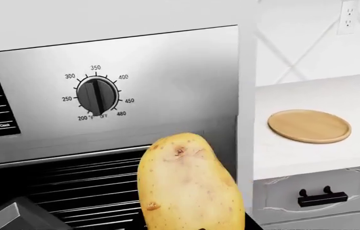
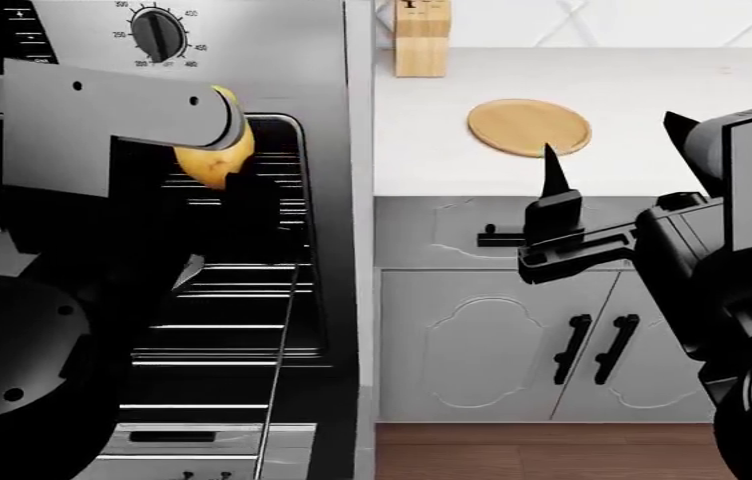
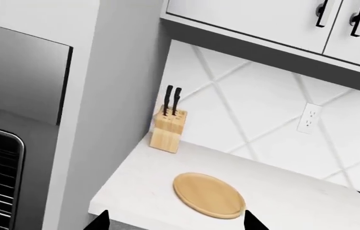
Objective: Place the potato on the top rack of the oven.
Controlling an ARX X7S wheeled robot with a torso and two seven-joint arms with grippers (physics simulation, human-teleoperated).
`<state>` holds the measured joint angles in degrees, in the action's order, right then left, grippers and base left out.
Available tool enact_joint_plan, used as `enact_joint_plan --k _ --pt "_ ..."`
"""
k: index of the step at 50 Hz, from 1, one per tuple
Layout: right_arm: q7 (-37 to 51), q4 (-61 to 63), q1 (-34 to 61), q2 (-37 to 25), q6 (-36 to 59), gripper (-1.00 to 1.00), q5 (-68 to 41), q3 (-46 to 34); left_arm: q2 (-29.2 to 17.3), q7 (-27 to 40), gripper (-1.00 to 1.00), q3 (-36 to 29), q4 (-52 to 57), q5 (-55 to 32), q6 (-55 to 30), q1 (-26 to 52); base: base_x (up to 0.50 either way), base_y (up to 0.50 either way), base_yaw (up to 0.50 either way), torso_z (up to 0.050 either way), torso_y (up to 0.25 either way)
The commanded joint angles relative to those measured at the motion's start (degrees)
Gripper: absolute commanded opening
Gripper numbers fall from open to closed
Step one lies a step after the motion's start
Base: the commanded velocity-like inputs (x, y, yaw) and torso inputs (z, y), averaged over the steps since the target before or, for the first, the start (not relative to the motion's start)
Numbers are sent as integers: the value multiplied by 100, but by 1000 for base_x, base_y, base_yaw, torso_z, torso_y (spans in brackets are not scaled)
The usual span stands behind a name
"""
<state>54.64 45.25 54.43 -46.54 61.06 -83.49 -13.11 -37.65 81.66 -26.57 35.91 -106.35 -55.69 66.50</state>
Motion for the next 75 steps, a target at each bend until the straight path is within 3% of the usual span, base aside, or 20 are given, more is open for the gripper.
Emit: enact_joint_plan --k 1,31,49,63,75 --pt "25 31 -31 -41 -37 100 -14 2 -13 -3 -100 -38 13 -3 91 -3 0 367 0 0 0" --pt "246 155 -13 -120 -83 100 -213 -26 -117 -25 -100 -94 144 -42 191 -27 0 354 0 0 0" --pt "256 208 -151 -196 -221 100 -194 56 -240 -155 -100 -139 -24 129 232 -242 0 10 0 0 0" --pt "245 233 -212 -220 -287 100 -157 68 -562 -656 -100 -122 -388 597 229 -755 0 0 0 0 0" --pt "241 210 -202 -234 -300 100 -122 46 -414 -1161 -100 -90 -713 1157 530 -1167 0 0 0 0 0"
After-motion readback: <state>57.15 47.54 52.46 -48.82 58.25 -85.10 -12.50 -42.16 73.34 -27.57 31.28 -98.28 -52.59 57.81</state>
